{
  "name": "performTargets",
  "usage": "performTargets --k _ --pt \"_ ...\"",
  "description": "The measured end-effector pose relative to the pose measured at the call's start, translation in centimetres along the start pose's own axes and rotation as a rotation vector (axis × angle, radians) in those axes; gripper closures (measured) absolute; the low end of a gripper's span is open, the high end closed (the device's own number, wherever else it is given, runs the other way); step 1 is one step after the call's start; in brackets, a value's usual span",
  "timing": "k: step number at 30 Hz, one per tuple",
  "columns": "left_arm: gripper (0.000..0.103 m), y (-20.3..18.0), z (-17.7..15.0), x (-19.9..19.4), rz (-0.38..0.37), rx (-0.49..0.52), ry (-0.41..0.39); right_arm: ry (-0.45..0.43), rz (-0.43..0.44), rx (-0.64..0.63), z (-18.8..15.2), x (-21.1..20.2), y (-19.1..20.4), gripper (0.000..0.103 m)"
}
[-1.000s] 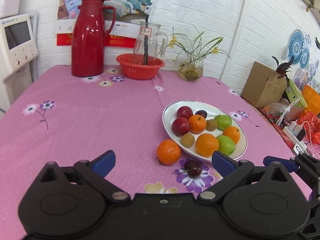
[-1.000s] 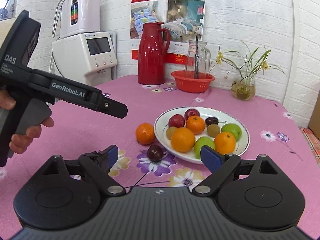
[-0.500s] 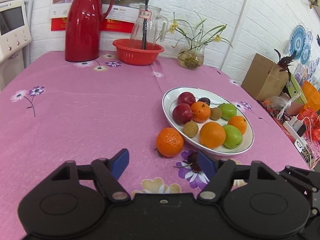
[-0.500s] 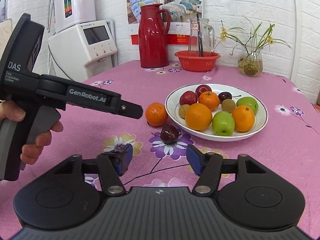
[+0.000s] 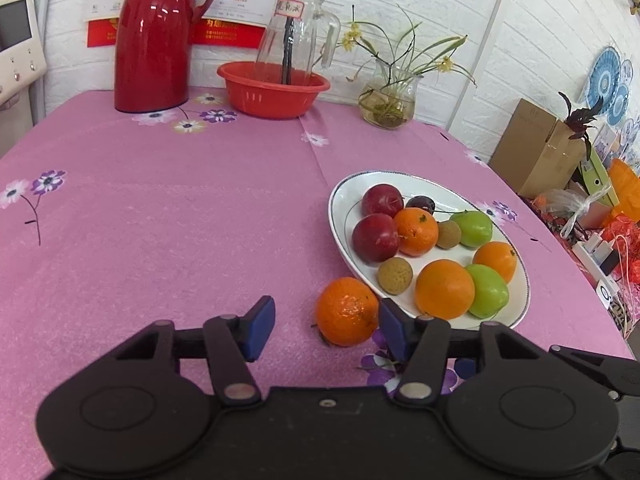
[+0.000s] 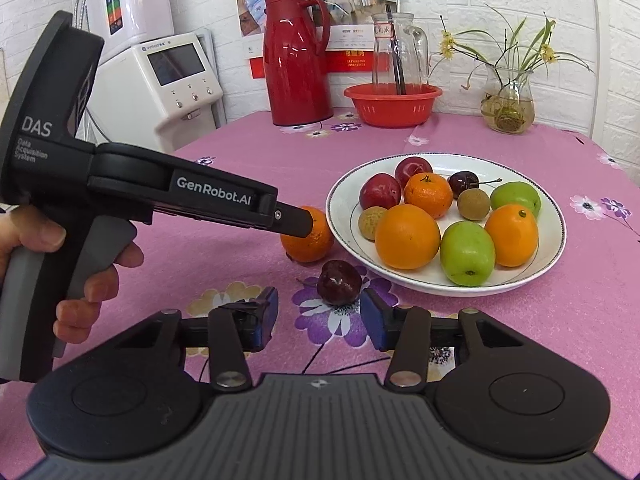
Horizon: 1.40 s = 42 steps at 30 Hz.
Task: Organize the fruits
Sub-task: 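Close the left gripper on the orange while the right closes on the cherry, then carry the orange and cherry over the white plate and lower them with both tools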
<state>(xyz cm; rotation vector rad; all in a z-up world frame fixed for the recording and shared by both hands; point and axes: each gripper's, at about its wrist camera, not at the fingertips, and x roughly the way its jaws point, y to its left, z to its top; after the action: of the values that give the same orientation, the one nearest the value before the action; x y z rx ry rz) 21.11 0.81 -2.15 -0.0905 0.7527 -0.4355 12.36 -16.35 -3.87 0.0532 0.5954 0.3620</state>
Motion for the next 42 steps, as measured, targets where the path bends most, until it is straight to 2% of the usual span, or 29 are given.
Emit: performTargets --k 14,18,23,26,33,42 --pt "0.0 0.2 -0.1 1.6 -0.064 0.007 0.04 0.006 -0.009 0.039 0.5 2.1 -0.6 0.032" --pt "0.0 0.3 -0.1 1.9 -0.069 0.001 0.044 0.009 -0.01 0.047 0.4 2.4 -0.8 0.039" --pt "0.0 0.4 0.1 2.2 -0.07 0.001 0.05 0.009 -0.013 0.053 0.5 2.7 -1.0 0.041" --pt "0.0 0.3 0.1 2.2 -0.089 -0.001 0.054 0.008 -0.019 0.05 0.5 2.7 -1.0 0.052" --pt "0.0 -0.2 -0.2 1.7 -0.071 0.035 0.061 0.01 -0.005 0.041 0.4 2.4 -0.9 0.053" --pt "0.0 -0.8 -0.2 -0.9 -0.053 0.053 0.038 -0.012 0.02 0.014 0.0 0.3 -0.3 0.053"
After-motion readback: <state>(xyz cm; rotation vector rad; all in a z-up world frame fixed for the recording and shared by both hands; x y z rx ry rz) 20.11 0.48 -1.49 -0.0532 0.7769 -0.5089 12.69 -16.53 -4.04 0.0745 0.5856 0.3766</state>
